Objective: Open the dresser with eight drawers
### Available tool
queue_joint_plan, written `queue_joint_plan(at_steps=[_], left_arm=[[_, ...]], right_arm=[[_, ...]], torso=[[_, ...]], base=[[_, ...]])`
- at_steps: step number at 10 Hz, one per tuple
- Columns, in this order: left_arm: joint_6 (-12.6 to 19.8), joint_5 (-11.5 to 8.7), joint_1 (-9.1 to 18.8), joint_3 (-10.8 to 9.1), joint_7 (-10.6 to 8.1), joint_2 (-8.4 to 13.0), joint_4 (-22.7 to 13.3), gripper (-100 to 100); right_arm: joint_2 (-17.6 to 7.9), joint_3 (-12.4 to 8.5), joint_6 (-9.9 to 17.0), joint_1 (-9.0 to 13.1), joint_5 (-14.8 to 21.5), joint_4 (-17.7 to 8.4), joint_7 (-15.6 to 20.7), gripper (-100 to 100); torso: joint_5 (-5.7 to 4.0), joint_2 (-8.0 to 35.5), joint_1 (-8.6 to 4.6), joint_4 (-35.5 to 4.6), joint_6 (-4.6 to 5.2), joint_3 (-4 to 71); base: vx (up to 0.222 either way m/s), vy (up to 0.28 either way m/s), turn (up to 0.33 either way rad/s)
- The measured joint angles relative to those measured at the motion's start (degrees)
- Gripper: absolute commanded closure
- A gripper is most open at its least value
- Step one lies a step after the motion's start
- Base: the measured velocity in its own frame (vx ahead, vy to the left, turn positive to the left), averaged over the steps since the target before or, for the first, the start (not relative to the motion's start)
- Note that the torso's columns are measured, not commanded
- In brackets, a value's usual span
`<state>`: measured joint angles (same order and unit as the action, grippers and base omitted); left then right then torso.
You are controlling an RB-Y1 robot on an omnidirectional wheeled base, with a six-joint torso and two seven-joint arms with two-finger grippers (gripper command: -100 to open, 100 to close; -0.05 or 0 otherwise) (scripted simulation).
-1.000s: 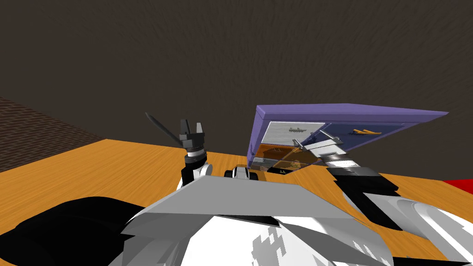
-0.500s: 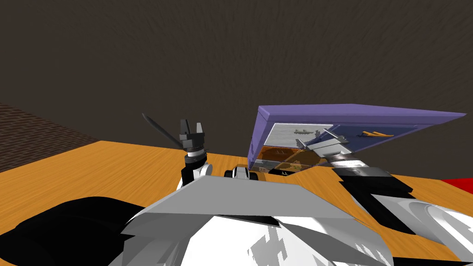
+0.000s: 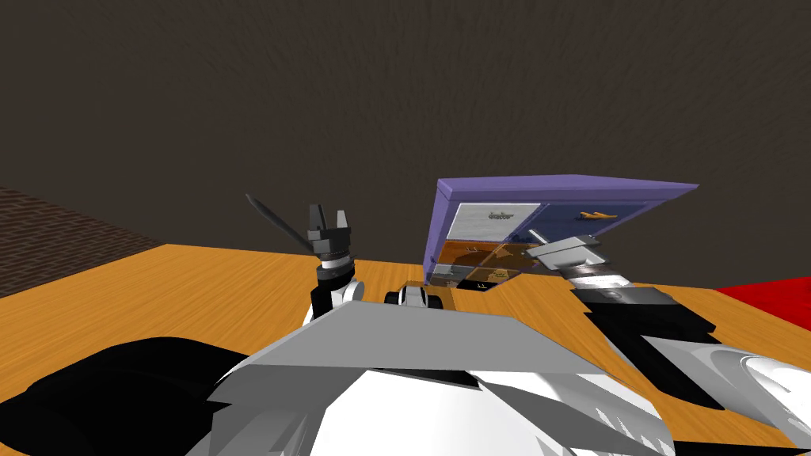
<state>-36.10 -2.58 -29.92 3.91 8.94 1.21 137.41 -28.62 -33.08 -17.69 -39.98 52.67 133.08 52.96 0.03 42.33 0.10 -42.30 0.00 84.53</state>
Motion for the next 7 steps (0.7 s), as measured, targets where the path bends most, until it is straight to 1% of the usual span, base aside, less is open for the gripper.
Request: queue_joint_plan(at_steps=[1, 7], left_arm=[[0.0, 0.0, 0.0, 0.00, 0.00, 0.0, 0.0, 0], [0.0, 0.0, 0.0, -0.01, 0.00, 0.0, 0.0, 0]], right_arm=[[0.0, 0.0, 0.0, 0.0, 0.0, 0.0, 0.0, -100], [1.2, 0.1, 0.5, 0.2, 4.8, 2.0, 5.6, -100]], torso=[[-0.03, -0.4, -0.09, 0.1, -0.02, 0.2], [-0.03, 0.1, -0.10, 0.0, 0.00, 0.0]], base=[[0.025, -0.009, 0.009], [0.086, -0.018, 0.013]])
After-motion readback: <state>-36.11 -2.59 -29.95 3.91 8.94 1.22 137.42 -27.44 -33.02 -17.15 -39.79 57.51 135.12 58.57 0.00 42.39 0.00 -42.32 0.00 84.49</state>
